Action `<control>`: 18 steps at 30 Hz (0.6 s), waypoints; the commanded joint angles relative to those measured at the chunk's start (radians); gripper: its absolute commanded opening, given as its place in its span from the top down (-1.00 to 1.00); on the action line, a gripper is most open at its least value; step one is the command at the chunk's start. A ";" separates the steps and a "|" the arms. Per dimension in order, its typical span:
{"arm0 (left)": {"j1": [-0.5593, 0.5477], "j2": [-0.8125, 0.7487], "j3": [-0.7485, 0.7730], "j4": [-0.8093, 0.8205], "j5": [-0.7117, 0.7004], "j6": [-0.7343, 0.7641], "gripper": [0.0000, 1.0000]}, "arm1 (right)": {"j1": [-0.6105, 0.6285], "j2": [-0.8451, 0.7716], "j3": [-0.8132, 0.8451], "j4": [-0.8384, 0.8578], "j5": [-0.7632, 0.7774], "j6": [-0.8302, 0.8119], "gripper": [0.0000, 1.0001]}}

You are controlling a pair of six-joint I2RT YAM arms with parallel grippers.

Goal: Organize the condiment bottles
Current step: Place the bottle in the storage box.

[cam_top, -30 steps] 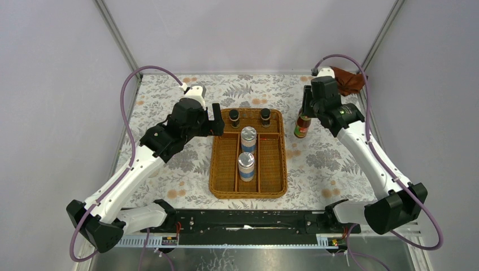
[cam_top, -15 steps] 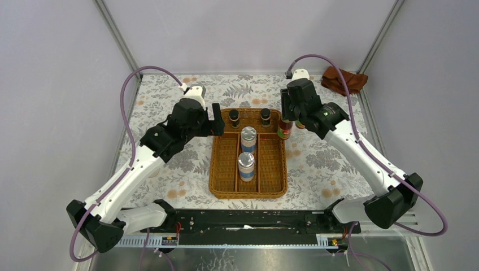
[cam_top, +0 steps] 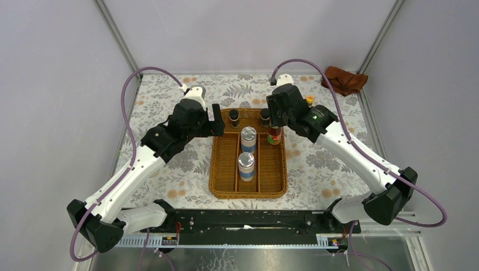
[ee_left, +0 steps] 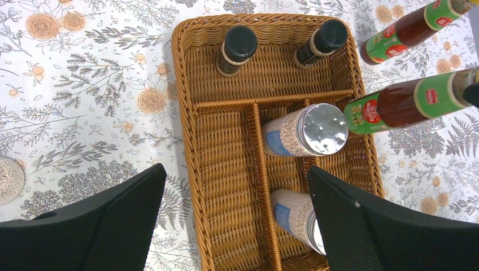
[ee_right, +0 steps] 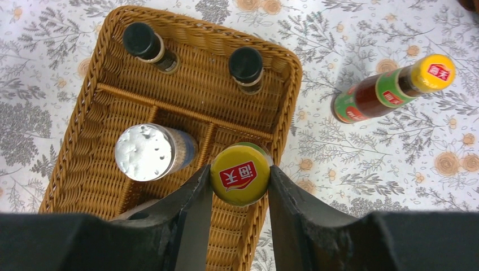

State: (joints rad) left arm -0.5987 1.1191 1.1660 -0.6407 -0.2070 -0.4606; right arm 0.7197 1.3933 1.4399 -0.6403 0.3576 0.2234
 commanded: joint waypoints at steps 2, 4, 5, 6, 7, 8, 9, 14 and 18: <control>0.010 0.002 -0.012 0.051 -0.004 -0.010 -0.97 | 0.044 -0.005 0.062 0.077 0.040 0.014 1.00; 0.010 0.002 -0.015 0.052 -0.004 -0.011 -0.97 | 0.054 -0.005 0.055 0.084 0.041 0.017 1.00; 0.010 0.002 -0.016 0.052 -0.004 -0.011 -0.97 | 0.055 -0.005 0.050 0.088 0.041 0.020 1.00; 0.011 0.002 -0.016 0.052 -0.004 -0.012 -0.97 | 0.056 -0.008 0.044 0.093 0.042 0.019 1.00; 0.009 0.002 -0.017 0.052 -0.005 -0.012 -0.97 | 0.057 -0.009 0.039 0.098 0.043 0.019 1.00; 0.010 0.001 -0.017 0.052 -0.005 -0.012 -0.97 | 0.057 -0.012 0.032 0.104 0.041 0.019 1.00; 0.009 0.000 -0.017 0.052 -0.005 -0.012 -0.97 | 0.057 -0.015 0.027 0.109 0.039 0.020 1.00; 0.010 -0.001 -0.020 0.051 -0.002 -0.012 -0.98 | 0.057 -0.025 -0.006 0.128 0.030 0.030 1.00; 0.010 0.001 -0.020 0.051 0.000 -0.009 -0.97 | 0.057 -0.033 -0.033 0.144 0.024 0.036 1.00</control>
State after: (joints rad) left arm -0.5987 1.1191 1.1584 -0.6350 -0.2066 -0.4622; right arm 0.7696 1.4071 1.4055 -0.6144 0.3569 0.2474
